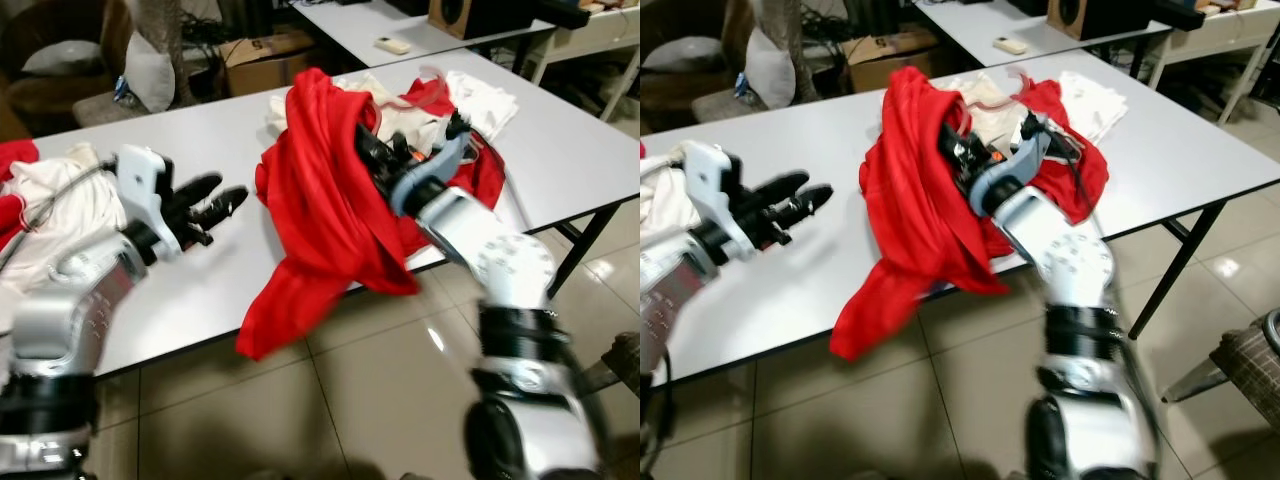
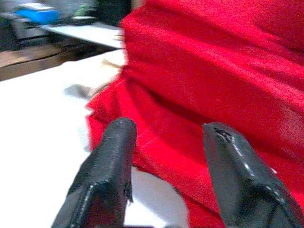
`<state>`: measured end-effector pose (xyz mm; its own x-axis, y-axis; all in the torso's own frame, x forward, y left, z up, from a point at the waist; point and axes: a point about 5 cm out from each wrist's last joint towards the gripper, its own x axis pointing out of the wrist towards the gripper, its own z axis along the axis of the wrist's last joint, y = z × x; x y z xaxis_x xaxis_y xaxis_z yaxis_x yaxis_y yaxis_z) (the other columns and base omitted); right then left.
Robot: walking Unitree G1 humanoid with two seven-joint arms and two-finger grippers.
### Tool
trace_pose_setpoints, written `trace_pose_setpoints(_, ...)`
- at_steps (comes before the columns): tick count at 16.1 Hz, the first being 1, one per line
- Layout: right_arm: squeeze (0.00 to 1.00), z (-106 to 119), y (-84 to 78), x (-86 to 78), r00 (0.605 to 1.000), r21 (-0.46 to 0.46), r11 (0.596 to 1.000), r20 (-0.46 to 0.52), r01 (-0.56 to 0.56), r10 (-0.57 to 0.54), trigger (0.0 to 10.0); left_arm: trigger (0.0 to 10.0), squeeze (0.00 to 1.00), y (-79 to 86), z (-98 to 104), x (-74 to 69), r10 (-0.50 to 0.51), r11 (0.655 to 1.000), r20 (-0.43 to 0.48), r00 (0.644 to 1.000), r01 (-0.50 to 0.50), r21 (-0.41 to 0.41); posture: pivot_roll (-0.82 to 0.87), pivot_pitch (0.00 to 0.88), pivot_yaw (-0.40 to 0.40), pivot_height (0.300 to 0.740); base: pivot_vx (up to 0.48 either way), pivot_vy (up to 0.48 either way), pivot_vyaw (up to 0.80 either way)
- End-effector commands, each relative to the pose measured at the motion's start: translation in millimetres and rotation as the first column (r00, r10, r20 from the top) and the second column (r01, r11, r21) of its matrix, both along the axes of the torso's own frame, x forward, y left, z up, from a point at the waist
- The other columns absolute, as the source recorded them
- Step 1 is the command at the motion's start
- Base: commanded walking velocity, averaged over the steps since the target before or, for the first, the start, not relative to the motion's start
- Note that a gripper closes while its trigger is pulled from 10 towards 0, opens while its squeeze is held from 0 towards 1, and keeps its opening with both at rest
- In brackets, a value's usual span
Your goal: Hang hanger
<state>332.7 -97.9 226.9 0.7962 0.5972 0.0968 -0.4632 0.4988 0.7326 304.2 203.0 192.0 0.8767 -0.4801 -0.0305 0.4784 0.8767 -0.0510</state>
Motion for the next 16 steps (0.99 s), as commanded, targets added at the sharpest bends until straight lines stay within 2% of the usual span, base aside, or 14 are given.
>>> trace_pose_setpoints(1, 0.00, 9.0, 3.9, -23.0, 0.989, -0.133, 0.986, 0.099, -0.098, 0.112, 0.0, 10.0, 0.00, 0.9, -2.3, -3.9, 0.080, 0.997, 0.013, 0.997, -0.081, 0.014, -0.13, 0.000, 0.100, 0.740, 0.000, 0.000, 0.00)
trace_pose_setpoints(3, 0.00, 5.3, -1.8, -37.3, 0.980, -0.211, 0.967, 0.110, -0.142, 0.168, 0.0, 10.0, 0.00, -1.5, -10.5, -8.8, 0.099, 0.992, 0.012, 0.995, -0.100, 0.083, -0.13, 0.000, 0.102, 0.740, 0.000, 0.000, 0.00)
trace_pose_setpoints(4, 0.00, 3.3, -9.6, -50.2, 0.974, -0.231, 0.958, 0.110, -0.167, 0.196, 0.0, 10.0, 0.00, -5.9, -18.7, -17.4, 0.113, 0.991, -0.008, 0.994, -0.112, 0.067, -0.13, 0.000, 0.094, 0.740, 0.000, 0.000, 0.00)
trace_pose_setpoints(5, 0.00, 2.2, -13.0, -56.1, 0.972, -0.237, 0.955, 0.110, -0.180, 0.210, 0.0, 10.0, 0.00, -8.7, -23.0, -21.6, 0.118, 0.991, -0.021, 0.993, -0.117, 0.061, -0.13, 0.000, 0.083, 0.740, 0.000, 0.000, 0.00)
trace_pose_setpoints(7, 0.00, -3.4, -23.8, -73.9, 0.968, -0.202, 0.957, 0.099, -0.208, 0.231, 0.0, 10.0, 0.00, -27.3, -35.3, -29.7, 0.104, 0.989, -0.032, 0.994, -0.100, 0.113, -0.12, 0.000, 0.064, 0.740, 0.000, 0.000, 0.00)
trace_pose_setpoints(9, 0.00, -9.5, -24.7, -78.4, 0.970, -0.226, 0.955, 0.100, -0.194, 0.221, 0.0, 10.0, 0.00, -38.3, -37.0, -25.5, 0.070, 0.990, -0.030, 0.997, -0.066, 0.127, -0.14, 0.000, 0.094, 0.740, 0.000, 0.000, 0.00)
trace_pose_setpoints(13, 0.00, -11.5, -25.5, -80.6, 0.972, -0.244, 0.953, 0.106, -0.177, 0.208, 0.0, 10.0, 0.00, -42.3, -38.2, -23.9, 0.061, 0.990, -0.033, 0.998, -0.057, 0.127, -0.15, 0.000, 0.099, 0.740, 0.000, 0.000, 0.00)
trace_pose_setpoints(14, 0.00, -26.6, -32.1, -85.1, 0.996, -0.264, 0.963, 0.056, -0.048, 0.065, 0.0, 10.0, 0.00, -57.4, -40.0, -18.6, 0.037, 0.993, -0.040, 0.998, -0.032, 0.112, -0.16, 0.000, 0.112, 0.740, 0.000, 0.000, 0.00)
trace_pose_setpoints(16, 0.00, -43.2, -30.2, -93.7, 0.998, -0.355, 0.933, 0.025, -0.051, 0.064, 0.0, 10.0, 0.00, -64.1, -45.2, -20.5, 0.031, 0.992, -0.051, 0.998, -0.024, 0.124, -0.15, 0.000, 0.106, 0.740, 0.000, 0.000, 0.00)
